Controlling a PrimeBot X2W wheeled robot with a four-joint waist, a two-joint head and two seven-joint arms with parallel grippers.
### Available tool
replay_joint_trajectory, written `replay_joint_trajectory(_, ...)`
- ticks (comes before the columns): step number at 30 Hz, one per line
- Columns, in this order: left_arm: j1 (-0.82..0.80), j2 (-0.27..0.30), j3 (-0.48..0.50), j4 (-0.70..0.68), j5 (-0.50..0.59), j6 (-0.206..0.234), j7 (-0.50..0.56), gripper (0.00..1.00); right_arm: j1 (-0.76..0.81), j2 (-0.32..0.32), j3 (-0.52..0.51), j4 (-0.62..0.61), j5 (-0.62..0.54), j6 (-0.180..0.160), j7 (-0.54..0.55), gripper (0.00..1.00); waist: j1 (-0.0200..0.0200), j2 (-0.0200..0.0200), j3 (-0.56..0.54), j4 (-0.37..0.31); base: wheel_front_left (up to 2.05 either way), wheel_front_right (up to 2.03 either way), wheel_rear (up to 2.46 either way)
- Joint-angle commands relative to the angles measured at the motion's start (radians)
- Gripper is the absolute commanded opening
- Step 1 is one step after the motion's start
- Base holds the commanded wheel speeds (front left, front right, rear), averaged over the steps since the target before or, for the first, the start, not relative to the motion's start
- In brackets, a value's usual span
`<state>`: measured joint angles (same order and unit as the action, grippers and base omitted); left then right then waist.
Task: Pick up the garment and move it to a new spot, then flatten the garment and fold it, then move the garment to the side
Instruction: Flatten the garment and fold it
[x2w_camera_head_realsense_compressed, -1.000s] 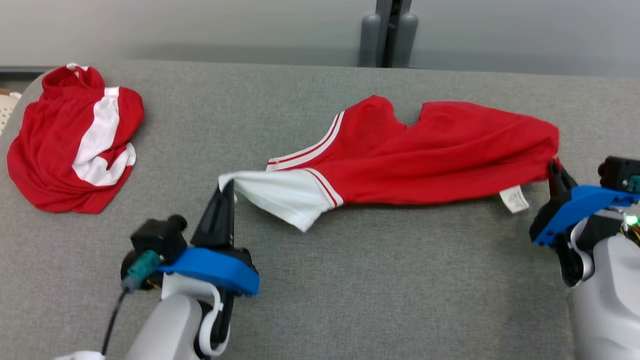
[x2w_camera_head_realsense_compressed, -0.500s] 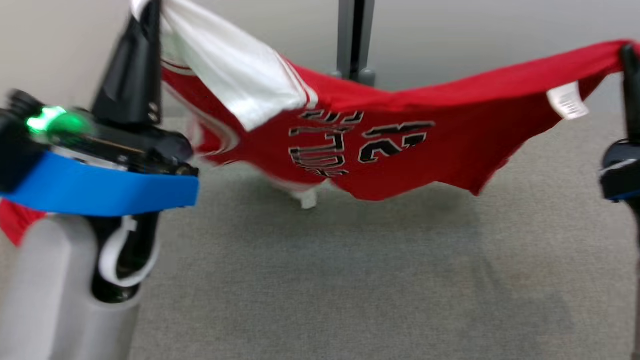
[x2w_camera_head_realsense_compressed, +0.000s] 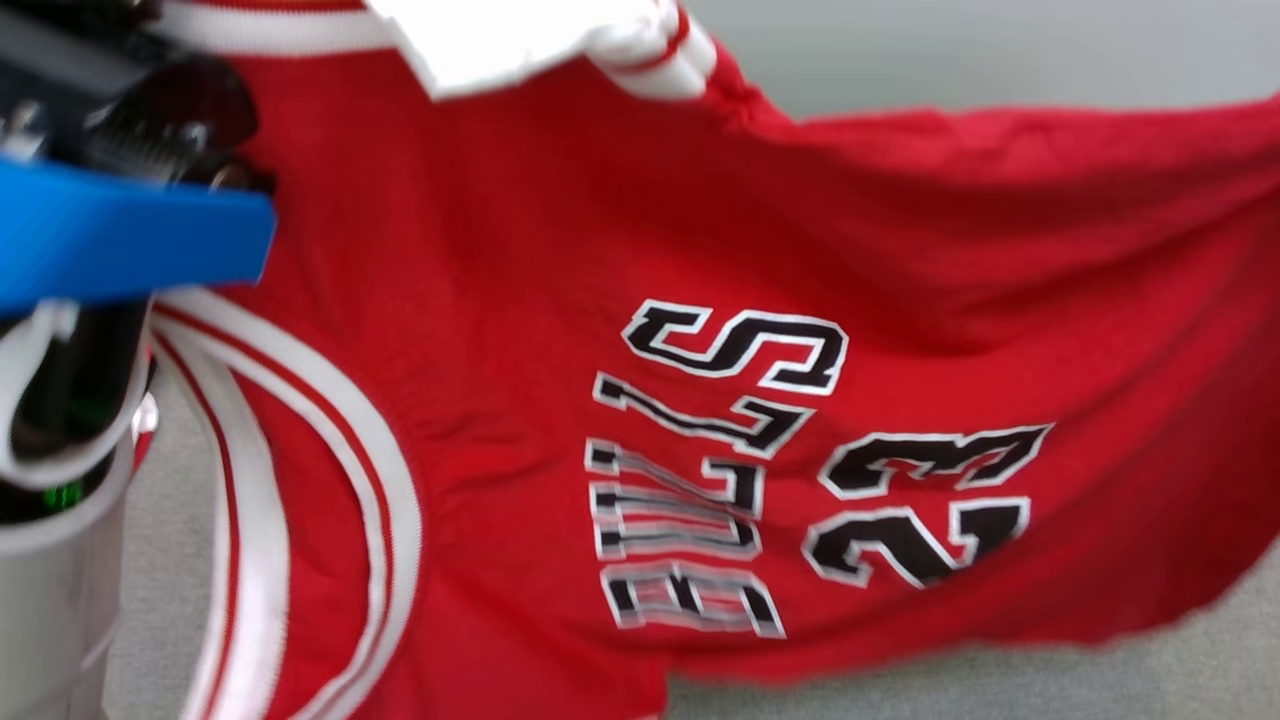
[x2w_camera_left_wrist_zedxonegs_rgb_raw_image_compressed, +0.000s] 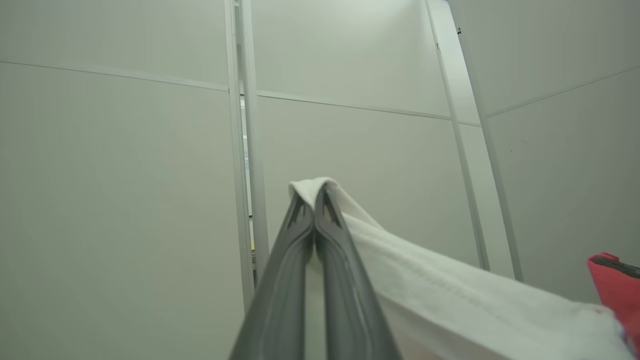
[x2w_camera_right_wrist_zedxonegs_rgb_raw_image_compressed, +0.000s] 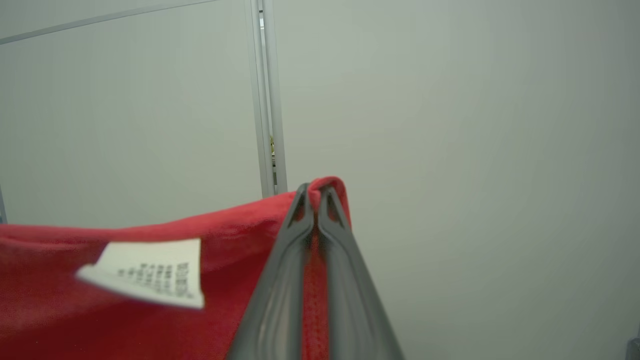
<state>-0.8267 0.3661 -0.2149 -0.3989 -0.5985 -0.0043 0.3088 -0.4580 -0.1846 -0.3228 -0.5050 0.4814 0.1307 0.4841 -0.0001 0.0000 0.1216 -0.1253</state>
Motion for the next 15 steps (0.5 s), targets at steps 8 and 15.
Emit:
replay_joint_trajectory(8, -0.160, 0.007, -0.056, 0.214, 0.038, -0.041, 0.038, 0.00, -0.196, -0.006, 0.067, 0.239, -0.064, 0.000, -0.040, 0.00, 0.0001, 0.0000, 0.148, 0.006, 0.00, 0.00, 0.00)
replay_joint_trajectory(15, -0.426, 0.011, -0.090, 0.487, 0.168, -0.062, -0.043, 0.00, -0.528, 0.039, 0.093, 0.544, -0.192, 0.000, -0.184, 0.00, 0.0001, 0.0000, 0.227, -0.001, 0.00, 0.00, 0.00)
